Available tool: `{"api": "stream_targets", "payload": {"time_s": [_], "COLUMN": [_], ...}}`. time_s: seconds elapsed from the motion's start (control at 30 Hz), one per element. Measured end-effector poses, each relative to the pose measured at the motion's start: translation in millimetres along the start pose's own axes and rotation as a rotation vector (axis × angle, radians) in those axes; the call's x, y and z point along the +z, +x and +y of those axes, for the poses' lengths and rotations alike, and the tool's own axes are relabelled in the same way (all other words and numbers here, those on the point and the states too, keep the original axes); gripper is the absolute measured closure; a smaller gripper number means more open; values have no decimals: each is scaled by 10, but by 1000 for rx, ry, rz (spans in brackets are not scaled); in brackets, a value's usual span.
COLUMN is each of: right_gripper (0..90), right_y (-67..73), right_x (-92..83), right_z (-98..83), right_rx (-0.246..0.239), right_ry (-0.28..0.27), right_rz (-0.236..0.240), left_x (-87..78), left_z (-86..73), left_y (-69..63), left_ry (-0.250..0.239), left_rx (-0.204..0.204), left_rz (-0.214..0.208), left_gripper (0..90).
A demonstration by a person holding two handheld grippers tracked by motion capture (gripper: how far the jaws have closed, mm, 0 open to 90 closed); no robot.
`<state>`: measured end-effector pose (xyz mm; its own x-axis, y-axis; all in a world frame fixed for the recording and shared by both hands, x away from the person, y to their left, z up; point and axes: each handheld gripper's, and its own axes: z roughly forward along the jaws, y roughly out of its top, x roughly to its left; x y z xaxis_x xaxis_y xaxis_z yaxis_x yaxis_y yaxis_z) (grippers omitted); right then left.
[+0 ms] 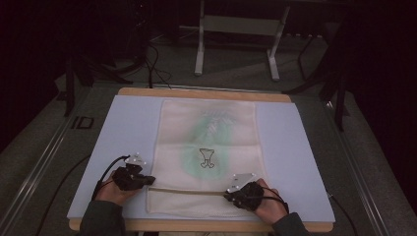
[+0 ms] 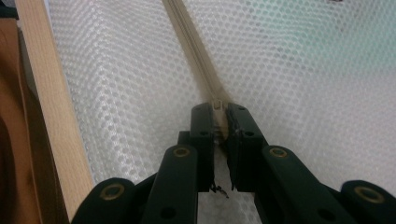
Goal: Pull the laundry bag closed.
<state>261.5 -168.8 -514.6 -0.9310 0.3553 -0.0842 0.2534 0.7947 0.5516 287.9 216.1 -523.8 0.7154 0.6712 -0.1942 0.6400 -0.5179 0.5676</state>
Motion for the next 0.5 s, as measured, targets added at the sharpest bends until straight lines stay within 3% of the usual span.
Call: {"api": "stream_targets", "payload": {"time_s": [0.5], "right_gripper": [824], "right_y": [-19], "right_x": [-81], "right_z": [-105], "right_rx": [22], "right_ry": [7], "right_rz": [-21], "left_x": [-1], "left_z": [1], "left_y": [2], "left_ry": [2], "left_rx": [0], "left_rz": [-1], "left_gripper": [896]}}
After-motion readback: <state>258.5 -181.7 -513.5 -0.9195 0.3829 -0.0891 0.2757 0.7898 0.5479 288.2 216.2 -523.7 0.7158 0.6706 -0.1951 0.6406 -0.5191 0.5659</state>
